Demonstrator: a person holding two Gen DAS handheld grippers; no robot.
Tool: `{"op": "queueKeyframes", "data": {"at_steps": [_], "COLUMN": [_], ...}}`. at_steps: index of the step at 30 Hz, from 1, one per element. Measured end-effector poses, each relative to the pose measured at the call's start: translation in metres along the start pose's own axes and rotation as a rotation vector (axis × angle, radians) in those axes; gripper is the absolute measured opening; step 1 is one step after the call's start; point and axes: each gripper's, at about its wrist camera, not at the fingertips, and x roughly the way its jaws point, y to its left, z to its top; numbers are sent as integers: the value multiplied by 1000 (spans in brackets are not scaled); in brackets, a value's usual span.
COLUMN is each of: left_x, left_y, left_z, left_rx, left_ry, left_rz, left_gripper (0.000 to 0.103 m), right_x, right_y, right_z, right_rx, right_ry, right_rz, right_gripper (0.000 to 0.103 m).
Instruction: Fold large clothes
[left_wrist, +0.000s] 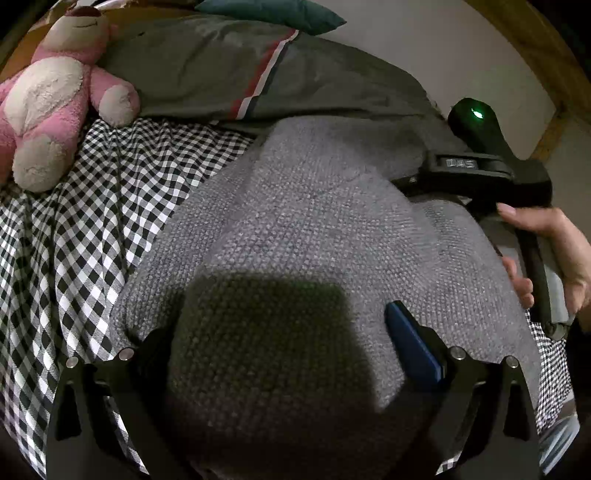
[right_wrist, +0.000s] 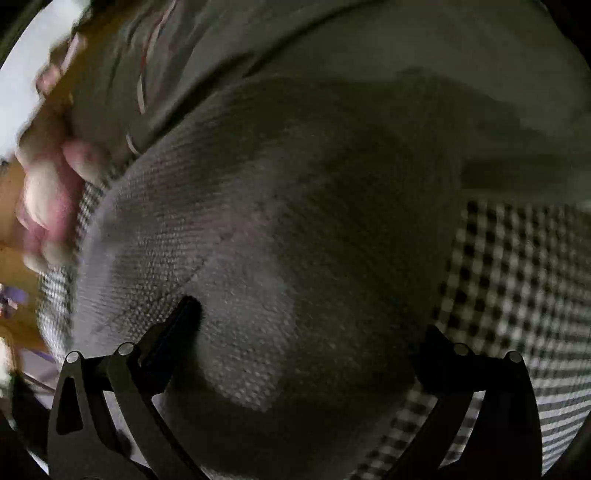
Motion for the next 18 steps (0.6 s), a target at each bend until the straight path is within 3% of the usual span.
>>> {"op": "queueKeyframes", "data": {"at_steps": [7, 12, 18], "left_x": [0, -1, -1], "left_y": [-1, -2, -4], "left_z": [0, -1, -3], "left_rx": [2, 8, 17], "left_ry": [-6, -16, -27], "left_rz": [5, 12, 17], "left_gripper": [99, 99, 99], "right_x": [-66, -55, -54], "right_y": [-5, 15, 13], "right_z": [-80, -137, -157], "right_rx": [42, 21, 65], "right_ry": [-162, -102, -134], "right_rz": [101, 134, 142], "right_gripper": [100, 100, 100]}}
